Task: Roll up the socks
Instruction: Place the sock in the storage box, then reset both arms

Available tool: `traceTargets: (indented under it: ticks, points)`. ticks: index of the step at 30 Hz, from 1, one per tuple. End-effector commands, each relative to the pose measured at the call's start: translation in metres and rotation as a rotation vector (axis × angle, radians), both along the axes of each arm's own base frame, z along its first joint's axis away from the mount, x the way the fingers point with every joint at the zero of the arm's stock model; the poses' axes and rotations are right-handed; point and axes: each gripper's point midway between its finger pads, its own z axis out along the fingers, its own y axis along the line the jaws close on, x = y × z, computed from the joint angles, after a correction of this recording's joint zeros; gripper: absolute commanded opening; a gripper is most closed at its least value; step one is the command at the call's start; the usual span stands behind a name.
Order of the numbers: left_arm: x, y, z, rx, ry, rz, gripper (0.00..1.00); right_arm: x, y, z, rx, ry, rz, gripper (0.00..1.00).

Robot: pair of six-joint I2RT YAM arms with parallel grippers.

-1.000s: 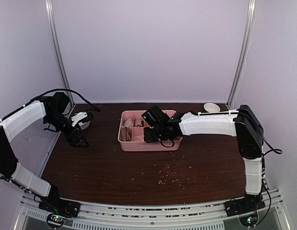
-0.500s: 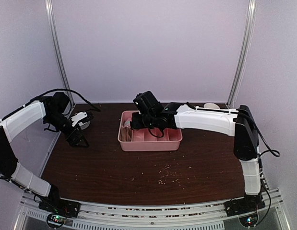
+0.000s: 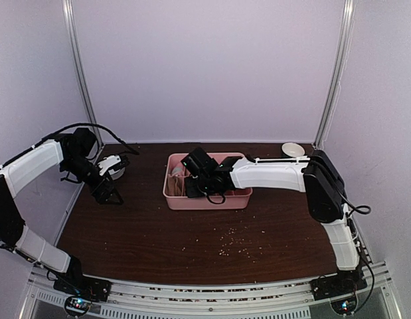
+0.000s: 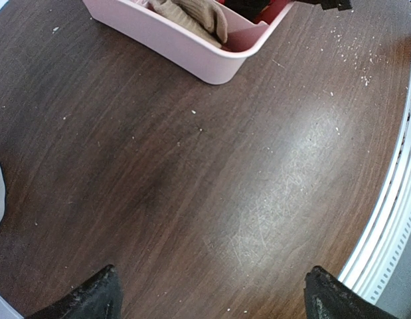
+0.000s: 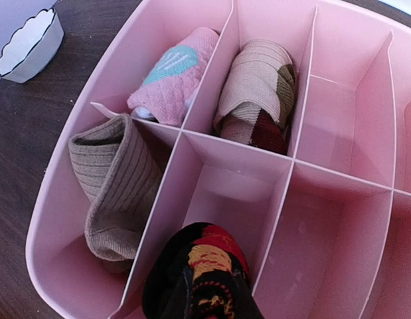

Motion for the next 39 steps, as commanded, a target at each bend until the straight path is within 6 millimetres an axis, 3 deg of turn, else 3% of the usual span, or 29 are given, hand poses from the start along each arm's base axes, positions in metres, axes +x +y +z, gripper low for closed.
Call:
traceTargets:
  ticks: [1, 4, 9, 12, 16, 20, 22, 23, 26, 29, 32, 33, 39]
  points:
    - [0.001, 0.003, 0.009, 0.0, -0.028, 0.001, 0.98, 0.005, 0.006, -0.014, -0.036, 0.024, 0.017, 0.0]
    - [0.0, 0.004, 0.01, 0.007, -0.032, 0.005, 0.98, 0.002, 0.015, -0.02, -0.023, 0.041, 0.047, 0.01]
    - [0.0, 0.007, 0.01, 0.02, -0.051, 0.018, 0.98, 0.0, 0.022, -0.008, 0.031, 0.044, 0.071, 0.38]
    - [0.002, 0.009, 0.013, 0.027, -0.069, 0.03, 0.98, 0.001, 0.023, 0.014, 0.069, 0.025, 0.092, 0.55]
    - [0.008, 0.014, 0.019, 0.057, -0.118, 0.046, 0.98, 0.001, 0.015, 0.053, 0.124, -0.015, 0.107, 0.66]
    - [0.014, 0.017, 0.028, 0.062, -0.161, 0.072, 0.98, -0.005, -0.001, 0.091, 0.166, -0.054, 0.128, 0.79]
    - [0.02, 0.021, 0.03, 0.071, -0.187, 0.101, 0.98, -0.009, -0.015, 0.107, 0.171, -0.078, 0.133, 0.99]
    - [0.025, 0.025, 0.032, 0.078, -0.204, 0.124, 0.98, -0.013, -0.025, 0.12, 0.18, -0.1, 0.132, 1.0]
    - [0.044, 0.043, 0.043, 0.106, -0.288, 0.238, 0.98, -0.023, -0.061, 0.135, 0.178, -0.131, 0.103, 1.0]
    - [0.067, 0.077, 0.055, 0.131, -0.4, 0.425, 0.98, -0.033, -0.116, 0.139, 0.143, -0.182, 0.019, 1.0]
    - [0.084, 0.106, 0.054, 0.101, -0.47, 0.563, 0.98, -0.041, -0.189, 0.128, 0.055, -0.234, -0.123, 1.0]
    - [0.089, 0.109, 0.051, 0.079, -0.474, 0.576, 0.98, -0.047, -0.215, 0.114, 0.006, -0.234, -0.167, 1.0]
    - [0.111, 0.11, 0.036, -0.085, -0.549, 0.647, 0.98, -0.071, -0.369, 0.099, -0.112, -0.307, -0.575, 1.0]
